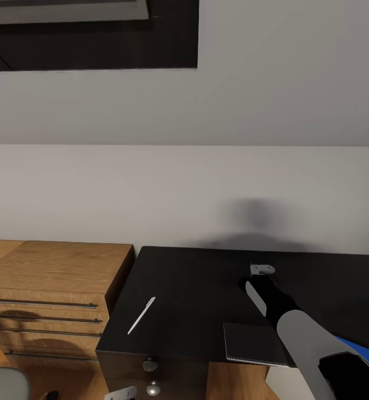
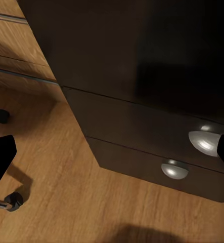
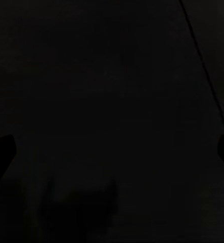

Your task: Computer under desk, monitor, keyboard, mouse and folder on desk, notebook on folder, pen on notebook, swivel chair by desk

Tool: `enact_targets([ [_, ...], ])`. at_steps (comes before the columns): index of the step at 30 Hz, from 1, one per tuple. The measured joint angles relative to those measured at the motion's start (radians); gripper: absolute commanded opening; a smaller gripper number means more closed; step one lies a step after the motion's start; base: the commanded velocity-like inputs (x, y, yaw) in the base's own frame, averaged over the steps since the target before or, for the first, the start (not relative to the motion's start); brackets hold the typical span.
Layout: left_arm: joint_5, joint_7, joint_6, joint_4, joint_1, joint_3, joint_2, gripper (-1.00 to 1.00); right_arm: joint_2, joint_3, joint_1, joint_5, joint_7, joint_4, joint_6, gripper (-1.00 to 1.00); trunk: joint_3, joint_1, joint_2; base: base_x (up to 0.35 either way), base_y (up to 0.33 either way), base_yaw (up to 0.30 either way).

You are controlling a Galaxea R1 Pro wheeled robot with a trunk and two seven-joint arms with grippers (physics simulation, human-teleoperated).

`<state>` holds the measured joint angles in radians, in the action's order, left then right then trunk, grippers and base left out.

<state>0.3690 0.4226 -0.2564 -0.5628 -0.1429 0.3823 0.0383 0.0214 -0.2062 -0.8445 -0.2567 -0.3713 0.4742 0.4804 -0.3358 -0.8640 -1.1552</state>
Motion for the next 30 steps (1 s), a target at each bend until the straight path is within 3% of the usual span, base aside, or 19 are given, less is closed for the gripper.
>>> enact_targets([
  [30,0.001,0.000,0.002,-0.007,0.000,0.000,-0.002,1.00,-0.003,-0.002,0.000,0.001,0.000,0.004,0.004,1.00,0.000,0.000,0.000,0.000,0.000,0.000],
])
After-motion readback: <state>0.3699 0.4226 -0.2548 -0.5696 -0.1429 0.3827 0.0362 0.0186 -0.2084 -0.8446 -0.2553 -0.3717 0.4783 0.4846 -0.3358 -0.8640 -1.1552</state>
